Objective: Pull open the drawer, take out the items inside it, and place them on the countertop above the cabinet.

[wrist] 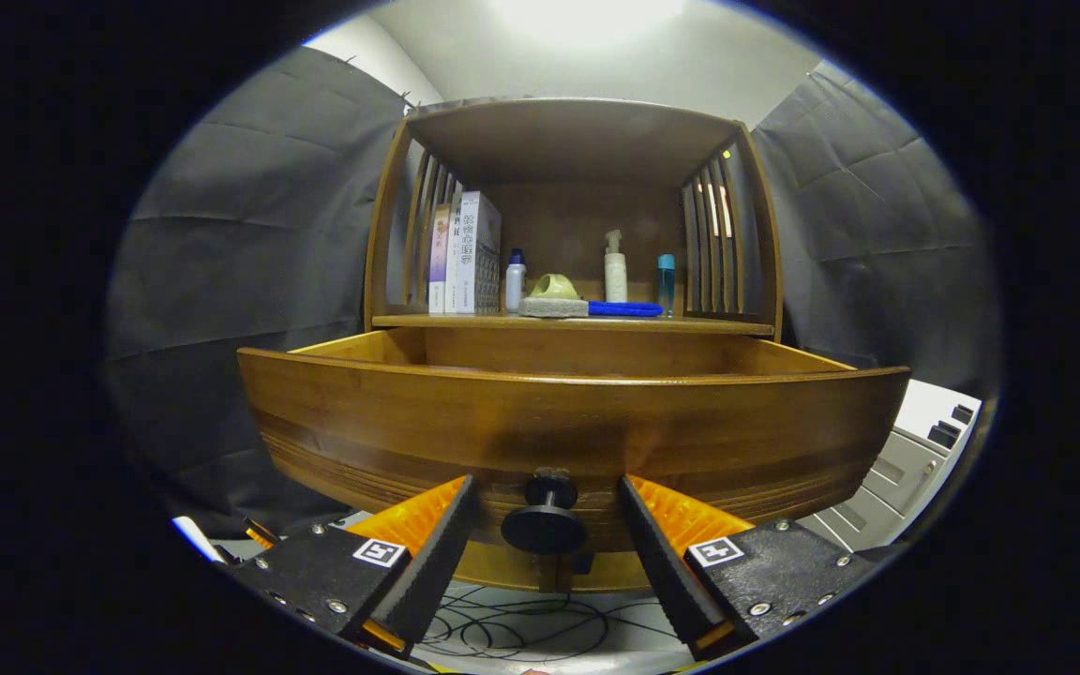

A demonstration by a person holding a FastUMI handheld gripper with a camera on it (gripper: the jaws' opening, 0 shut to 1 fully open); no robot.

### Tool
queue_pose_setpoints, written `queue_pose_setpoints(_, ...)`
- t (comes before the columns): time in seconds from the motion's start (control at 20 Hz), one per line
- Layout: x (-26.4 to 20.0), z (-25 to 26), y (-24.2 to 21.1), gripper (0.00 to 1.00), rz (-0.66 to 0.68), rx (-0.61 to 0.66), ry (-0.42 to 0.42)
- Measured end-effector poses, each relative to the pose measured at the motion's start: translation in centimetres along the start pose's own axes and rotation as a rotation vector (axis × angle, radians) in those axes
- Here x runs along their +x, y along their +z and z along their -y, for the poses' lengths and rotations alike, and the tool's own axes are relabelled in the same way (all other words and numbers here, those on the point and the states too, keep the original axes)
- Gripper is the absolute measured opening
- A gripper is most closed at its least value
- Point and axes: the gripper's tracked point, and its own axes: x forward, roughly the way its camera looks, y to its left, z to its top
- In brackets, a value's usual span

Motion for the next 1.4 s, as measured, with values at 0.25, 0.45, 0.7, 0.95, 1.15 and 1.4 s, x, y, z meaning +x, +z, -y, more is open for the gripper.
queue_pose_setpoints(0.25, 1.4, 1.2, 0.4, 0.94, -0.002, 0.007, -0.032)
queue_pose_setpoints(0.45, 1.6, 1.1, 0.3, 0.94, 0.024, 0.0, -0.027)
queue_pose_setpoints(0.7, 2.6, 1.0, 0.5, 0.95, 0.01, -0.001, -0.026)
queue_pose_setpoints(0.95, 4.7, 1.0, 1.3, 0.96, 0.008, 0.017, -0.023)
queue_pose_setpoints(1.15, 6.1, 0.9, 3.1, 0.96, 0.041, -0.003, -0.027)
queue_pose_setpoints(1.4, 8.4, 0.8, 4.3, 0.96, 0.052, -0.004, -0.03)
